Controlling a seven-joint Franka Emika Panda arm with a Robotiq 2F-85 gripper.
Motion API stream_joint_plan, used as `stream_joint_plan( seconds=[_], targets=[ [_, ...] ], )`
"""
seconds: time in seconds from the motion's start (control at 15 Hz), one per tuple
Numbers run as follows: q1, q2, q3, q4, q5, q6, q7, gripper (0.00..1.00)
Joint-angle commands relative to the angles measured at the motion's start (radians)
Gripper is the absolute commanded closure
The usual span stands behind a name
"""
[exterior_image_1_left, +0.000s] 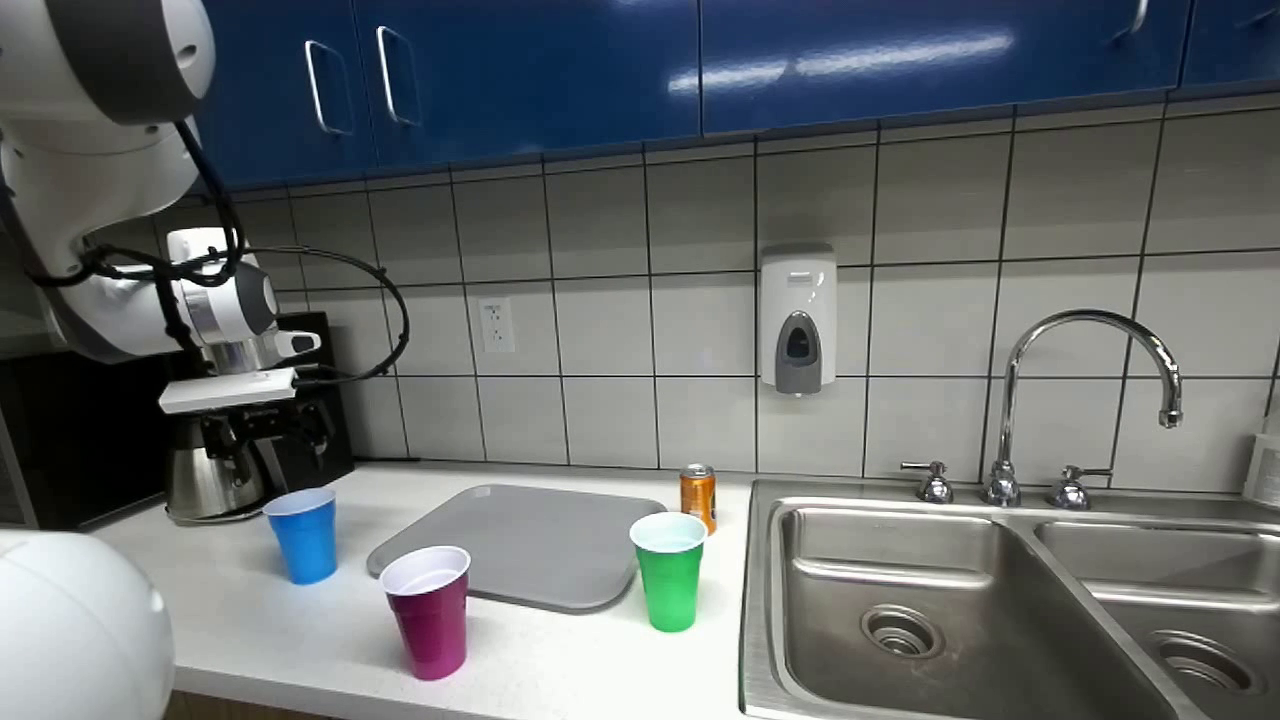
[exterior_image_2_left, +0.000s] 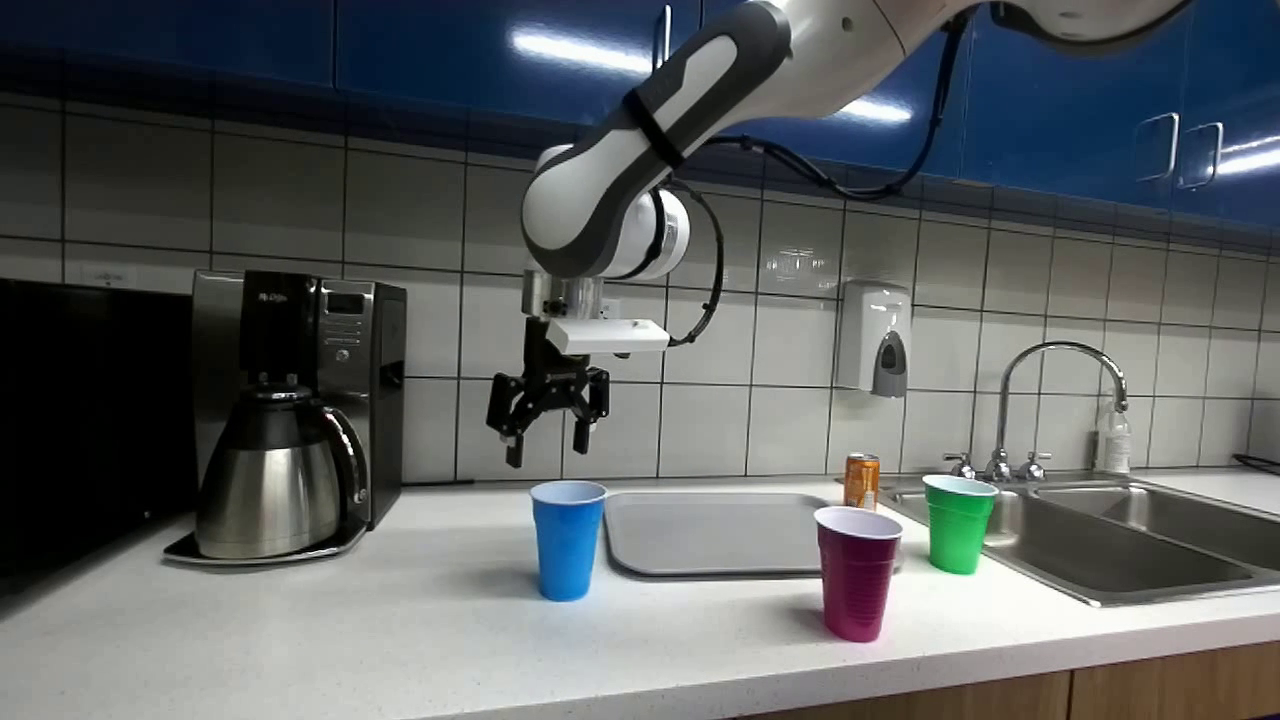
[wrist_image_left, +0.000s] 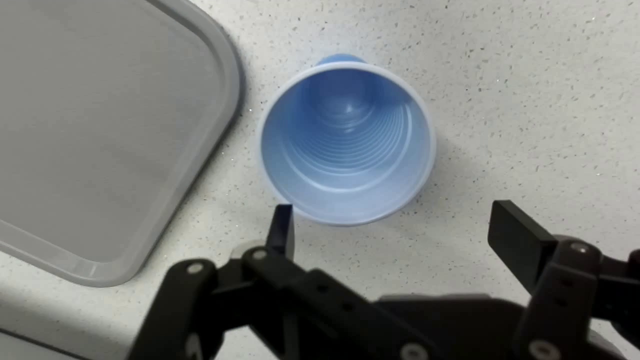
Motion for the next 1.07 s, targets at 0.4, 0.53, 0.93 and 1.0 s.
stream_joint_plan(
  seconds=[0.4, 0.53, 0.93, 1.0],
  targets=[
    [-0.031, -0.109, -0.043, -0.102, -0.064, 0.02, 0.072, 0.0],
    [-0.04, -0.122, -0.055, -0.116, -0.079, 0.019, 0.086, 0.0],
    [-0.079, -0.184, -0.078, -0.182, -0.111, 0.023, 0.131, 0.0],
    [-0.088, -0.2, -0.079, -0.198, -0.11, 0.025, 0.136, 0.0]
  ],
)
